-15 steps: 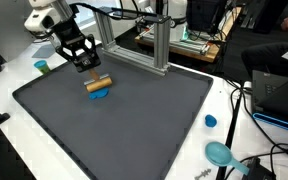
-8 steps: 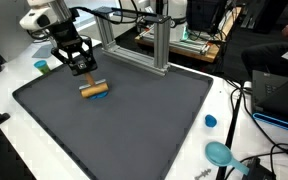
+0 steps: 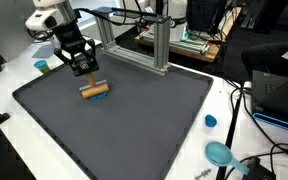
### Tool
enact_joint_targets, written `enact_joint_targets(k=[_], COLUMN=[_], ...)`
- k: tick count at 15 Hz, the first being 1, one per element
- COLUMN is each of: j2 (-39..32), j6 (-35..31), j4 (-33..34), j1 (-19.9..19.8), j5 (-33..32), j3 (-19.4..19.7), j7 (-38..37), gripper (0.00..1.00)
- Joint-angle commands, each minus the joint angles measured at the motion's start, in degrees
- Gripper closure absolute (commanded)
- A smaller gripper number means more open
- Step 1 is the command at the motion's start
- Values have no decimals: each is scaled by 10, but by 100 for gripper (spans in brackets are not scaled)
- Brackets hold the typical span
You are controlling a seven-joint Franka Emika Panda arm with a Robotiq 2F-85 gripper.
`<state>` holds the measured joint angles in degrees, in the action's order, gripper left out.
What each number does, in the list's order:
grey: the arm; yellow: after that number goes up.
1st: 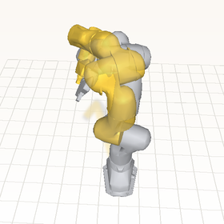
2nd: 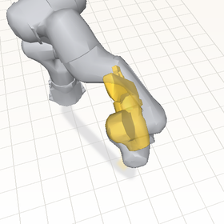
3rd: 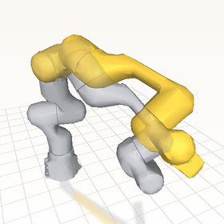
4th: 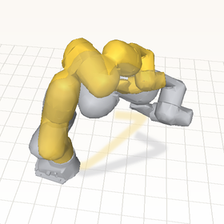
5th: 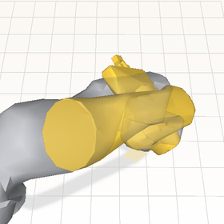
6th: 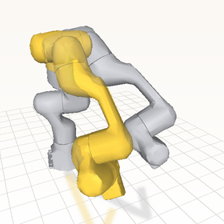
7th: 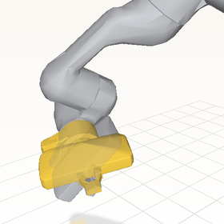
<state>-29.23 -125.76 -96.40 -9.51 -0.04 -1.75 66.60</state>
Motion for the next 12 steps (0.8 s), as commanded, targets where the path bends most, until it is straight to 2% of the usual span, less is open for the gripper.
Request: enact_joint_targets(k=[1, 12], j2=[16, 28], j6=[-24, -63], j4=[-56, -91], j1=[-6, -9], j5=[12, 61], j3=[-12, -25], j7=[20, 6], gripper=[77, 77])
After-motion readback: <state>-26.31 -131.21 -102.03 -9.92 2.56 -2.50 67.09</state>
